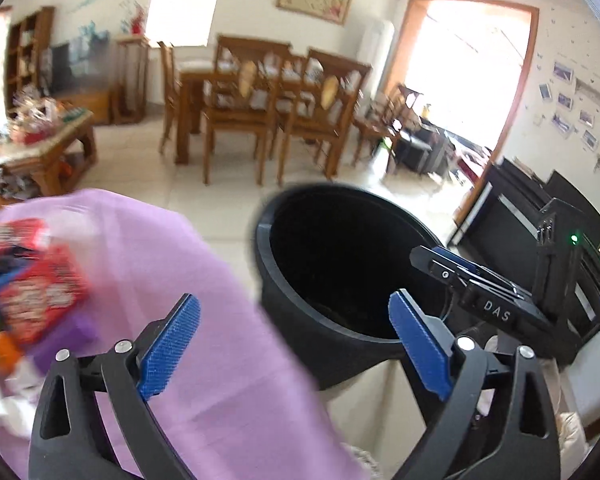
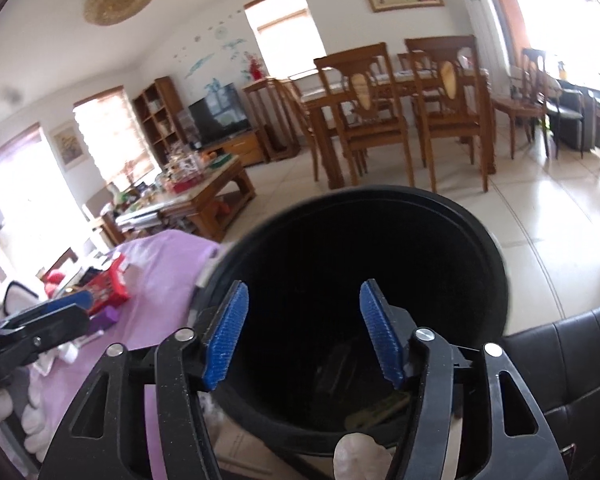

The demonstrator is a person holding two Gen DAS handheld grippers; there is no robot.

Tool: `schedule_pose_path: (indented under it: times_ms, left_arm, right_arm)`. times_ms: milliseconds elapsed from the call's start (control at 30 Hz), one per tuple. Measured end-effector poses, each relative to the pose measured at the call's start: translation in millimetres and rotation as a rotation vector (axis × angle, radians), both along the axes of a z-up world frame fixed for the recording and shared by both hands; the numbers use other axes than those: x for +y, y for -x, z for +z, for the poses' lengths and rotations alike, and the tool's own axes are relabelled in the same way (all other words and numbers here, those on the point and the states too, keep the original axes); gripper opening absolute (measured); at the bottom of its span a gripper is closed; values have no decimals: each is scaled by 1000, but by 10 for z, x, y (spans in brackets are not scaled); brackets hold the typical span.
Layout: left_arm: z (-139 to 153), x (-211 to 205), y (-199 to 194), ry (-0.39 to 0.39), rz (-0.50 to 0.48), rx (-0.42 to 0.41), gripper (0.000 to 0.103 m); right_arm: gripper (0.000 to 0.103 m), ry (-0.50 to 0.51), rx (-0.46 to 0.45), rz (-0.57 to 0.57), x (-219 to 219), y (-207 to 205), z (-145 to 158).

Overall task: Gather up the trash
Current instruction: 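Drop the clear tray into the black bin with the left gripper while the right drops the wrapper, then grasp the blue milk carton with the left gripper while the right grasps the red milk box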

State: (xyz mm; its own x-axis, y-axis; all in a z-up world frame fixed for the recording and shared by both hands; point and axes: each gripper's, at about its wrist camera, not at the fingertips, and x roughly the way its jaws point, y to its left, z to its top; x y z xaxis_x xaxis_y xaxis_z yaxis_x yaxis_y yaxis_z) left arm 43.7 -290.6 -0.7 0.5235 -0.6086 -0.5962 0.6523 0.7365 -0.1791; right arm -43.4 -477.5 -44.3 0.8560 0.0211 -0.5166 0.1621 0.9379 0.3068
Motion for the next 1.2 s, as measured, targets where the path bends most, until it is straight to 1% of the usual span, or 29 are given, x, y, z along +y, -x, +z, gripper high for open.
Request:
schedule_pose_path:
  times_ms: [33,100,133,167,200,233,267,300,333,367,400,467,500,567,633,667,733,767,833,900,1000,1033,1067,1100,1167,1200]
  left_arm:
    - [54,190,17,0,23,-22,95]
    - [124,558,-12,-13,71,-60,95]
    - [147,699,-20,-21,92,-75,95]
    - [177,963,-80,-34,130,-96,95]
    - [199,1136,-127,-44,160,-108,95]
    - [215,1363,-195,-53,201,-116,95]
    - [222,1586,-268,-56,236,-115,95]
    - [219,1872,-366,-49,275,-105,95]
    - [213,2131,-467,-42,306,-98,95]
    - [206,2308,-534,-47,327,-99,95]
    - [180,2553,-649,-68,362,-109,95]
    - [119,2861,-915,-125,394,-102,95]
    - [104,2949,-1031,-141,393,-94,95]
    - [16,3083,-1260,-181,371,-65,95]
    - [-114,3174,-1519,-239,330,-36,95]
    - [-156,3217,-1548,-256,317,-38,95]
    - [-267,3219,-1649,-316,264,-50,95]
    - [-304,3217,-1639,-331,250,-53,95]
    - [-399,3172,-1697,-387,219,-61,95]
    - [-417,3152,-1706,-405,209,-75,94]
    - [-429,3169,-1768,-368,197,-62,93]
    - [-435,3174,-1790,-354,201,-52,84]
    - [-450,3185,-1825,-349,207,-34,63]
    - [-470,3200,-1855,-330,211,-3,64]
    - [-437,3228,-1844,-279,212,3,48]
    - [-434,3229,-1828,-270,217,3,48]
  right_arm:
    - [67,10,-7,22,121,-37,51]
    - [68,26,-10,73,374,-137,141]
    - [71,27,-11,98,492,-193,170]
    - [74,28,-13,124,609,-249,200]
    - [78,30,-15,148,734,-309,225]
    - [78,35,-13,175,879,-381,246]
    - [78,37,-8,203,1027,-461,263]
    - [82,37,-1,232,1160,-546,279]
    - [87,36,9,264,1319,-662,300]
    - [88,35,16,290,1449,-759,307]
    - [90,36,26,314,1569,-874,327]
    - [95,38,61,369,1863,-1150,350]
    - [97,38,73,395,1993,-1246,340]
    - [97,50,111,458,2278,-1510,305]
    - [97,94,158,484,2514,-1732,247]
    - [97,123,177,494,2622,-1838,209]
    - [97,183,208,520,2800,-2003,140]
    - [97,225,215,519,2873,-2064,108]
    - [97,282,236,537,2995,-2130,22]
    - [97,309,256,563,3075,-2182,-43]
    - [97,327,272,573,3156,-2258,-134]
    - [97,334,273,568,3161,-2276,-155]
    - [97,346,271,562,3190,-2313,-174]
    - [97,350,278,559,3197,-2339,-196]
    - [97,324,277,555,3187,-2358,-217]
    - [95,313,273,554,3174,-2368,-229]
